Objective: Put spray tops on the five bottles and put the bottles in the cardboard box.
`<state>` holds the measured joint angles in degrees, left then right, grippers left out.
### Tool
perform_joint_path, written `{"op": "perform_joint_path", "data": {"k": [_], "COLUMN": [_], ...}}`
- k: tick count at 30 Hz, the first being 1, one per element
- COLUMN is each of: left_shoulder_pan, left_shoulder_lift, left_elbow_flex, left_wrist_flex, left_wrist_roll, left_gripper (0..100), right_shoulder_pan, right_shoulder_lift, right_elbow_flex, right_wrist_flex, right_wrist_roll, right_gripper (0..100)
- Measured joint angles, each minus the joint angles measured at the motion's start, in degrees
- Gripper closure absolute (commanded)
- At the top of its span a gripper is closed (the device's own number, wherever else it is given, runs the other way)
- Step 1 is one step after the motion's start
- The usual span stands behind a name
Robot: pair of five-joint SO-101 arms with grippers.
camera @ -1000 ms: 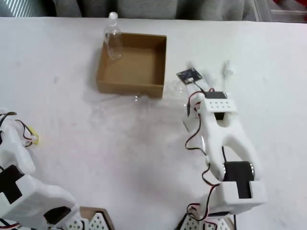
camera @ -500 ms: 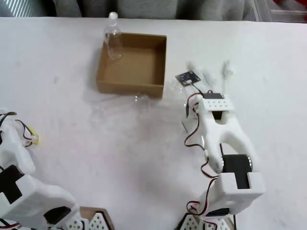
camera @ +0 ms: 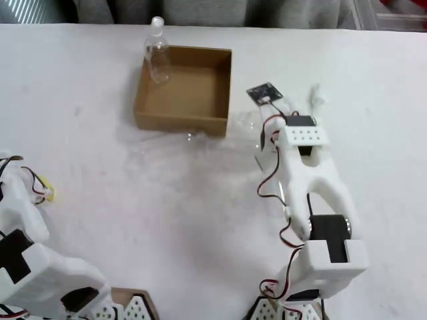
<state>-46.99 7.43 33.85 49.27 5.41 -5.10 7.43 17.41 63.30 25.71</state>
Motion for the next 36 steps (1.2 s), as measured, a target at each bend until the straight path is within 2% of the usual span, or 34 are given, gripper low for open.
{"op": "perform_joint_path", "data": {"k": [17, 30, 32, 36], "left_shoulder_pan": [0.0, 0.0, 0.0, 0.0], "left_shoulder_lift": [0.0, 0.0, 0.0, 0.0], "left_elbow_flex": [0.0, 0.0, 0.0, 0.0], "left_wrist_flex": [0.0, 0.0, 0.0, 0.0], "left_wrist_roll": [0.0, 0.0, 0.0, 0.0], "left_gripper": [86, 86, 86, 86], "right_shoulder_pan": [-0.18, 0.18, 0.18, 0.35], "right_shoulder_lift": [0.0, 6.59, 6.59, 6.59], "right_elbow_flex": [2.9, 2.99, 2.99, 2.99], "right_wrist_flex": [0.62, -2.46, -2.46, -2.46], "right_wrist_roll": [0.0, 0.09, 0.09, 0.0], "right_gripper": [67.7, 68.7, 74.6, 94.1]}}
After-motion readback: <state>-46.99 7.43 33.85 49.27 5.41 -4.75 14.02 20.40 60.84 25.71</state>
